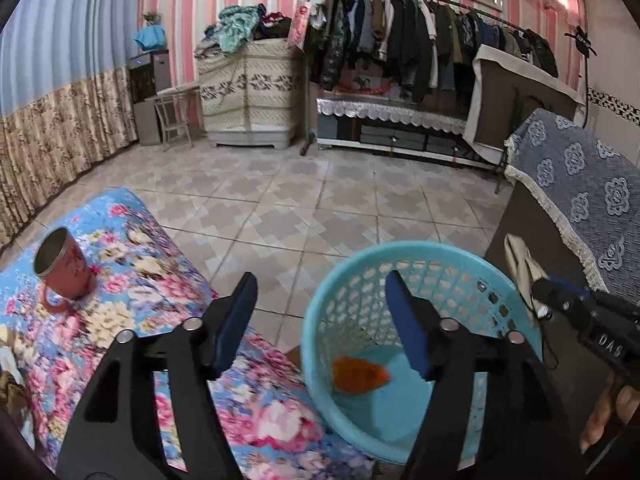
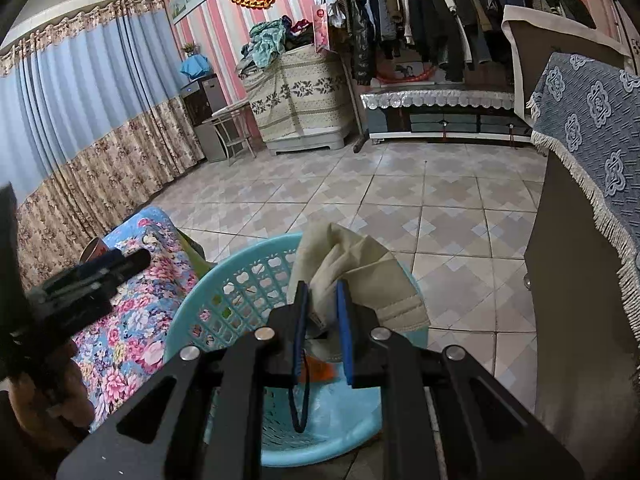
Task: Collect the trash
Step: 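Carry both cloths to the blue basket and open both tools to drop them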
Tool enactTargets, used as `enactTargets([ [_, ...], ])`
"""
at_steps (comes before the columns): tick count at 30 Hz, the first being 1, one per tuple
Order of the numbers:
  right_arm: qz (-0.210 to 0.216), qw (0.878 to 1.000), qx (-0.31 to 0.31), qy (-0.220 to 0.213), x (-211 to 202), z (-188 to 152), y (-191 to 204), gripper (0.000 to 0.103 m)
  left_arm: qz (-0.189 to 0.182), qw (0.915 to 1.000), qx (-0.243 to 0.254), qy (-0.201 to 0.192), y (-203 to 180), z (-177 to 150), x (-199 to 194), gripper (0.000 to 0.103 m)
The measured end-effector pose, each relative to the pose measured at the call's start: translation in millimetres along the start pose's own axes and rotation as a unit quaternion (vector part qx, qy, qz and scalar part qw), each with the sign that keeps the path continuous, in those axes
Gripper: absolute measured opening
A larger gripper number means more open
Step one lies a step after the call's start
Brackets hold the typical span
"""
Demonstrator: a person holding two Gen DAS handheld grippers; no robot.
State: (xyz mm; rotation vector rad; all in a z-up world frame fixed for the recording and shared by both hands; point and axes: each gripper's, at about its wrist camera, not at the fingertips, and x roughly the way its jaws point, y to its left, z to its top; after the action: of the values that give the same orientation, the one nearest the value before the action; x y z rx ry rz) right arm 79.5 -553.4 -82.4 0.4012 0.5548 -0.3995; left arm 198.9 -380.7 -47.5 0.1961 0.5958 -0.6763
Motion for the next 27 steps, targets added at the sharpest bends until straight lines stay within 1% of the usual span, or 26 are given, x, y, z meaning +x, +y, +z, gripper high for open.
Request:
enactTargets([
  [1,-0.001,1.0,-0.002,0.001,2,0,2,0.015,0.006,1.0,-0.004,-0.004,4,2,-2,0.077],
  [3,-0.005,1.0,-0.008,0.002,7,-2,6,0.015,0.016,0.9996,-0.018,-0.017,16,6,-11,0.084],
  [5,-0.005,1.0,-0.01,0.005,12,-3,10,0.015,0.026,0.999,-0.024,-0.027,24,9,-18,0.09],
  [7,-0.006,1.0,-0.016,0.009,22,-4,19,0.015,0.048,0.9977,-0.027,-0.039,33,11,-27,0.097],
  [9,-0.008,1.0,-0.028,0.009,30,-3,28,0.015,0.065,0.9962,-0.031,-0.05,41,11,-35,0.097],
  [11,-0.014,0.999,-0.044,0.011,39,-4,40,0.015,0.075,0.9952,-0.033,-0.053,49,10,-40,0.097],
  [14,-0.022,0.998,-0.052,0.018,51,-5,45,0.016,0.089,0.9938,-0.035,-0.057,55,7,-45,0.097],
  [16,-0.03,0.998,-0.056,0.024,61,-6,50,0.019,0.1,0.9927,-0.034,-0.058,59,6,-49,0.098],
  [18,-0.042,0.997,-0.059,0.024,66,-6,53,0.02,0.108,0.9915,-0.036,-0.063,62,4,-54,0.098],
  [20,-0.046,0.997,-0.062,0.025,68,-8,56,0.029,0.112,0.9909,-0.035,-0.067,67,2,-59,0.098],
  [22,-0.05,0.997,-0.061,0.02,67,-8,58,0.061,0.119,0.9897,-0.033,-0.072,72,1,-64,0.098],
  [23,-0.05,0.997,-0.06,0.016,66,-8,59,0.065,0.124,0.989,-0.034,-0.074,75,1,-67,0.098],
  [26,-0.05,0.997,-0.061,0.007,60,-6,65,0.069,0.13,0.9876,-0.042,-0.077,84,3,-75,0.098],
  [27,-0.05,0.997,-0.061,0.004,59,-5,67,0.078,0.132,0.9871,-0.044,-0.079,87,3,-77,0.098],
])
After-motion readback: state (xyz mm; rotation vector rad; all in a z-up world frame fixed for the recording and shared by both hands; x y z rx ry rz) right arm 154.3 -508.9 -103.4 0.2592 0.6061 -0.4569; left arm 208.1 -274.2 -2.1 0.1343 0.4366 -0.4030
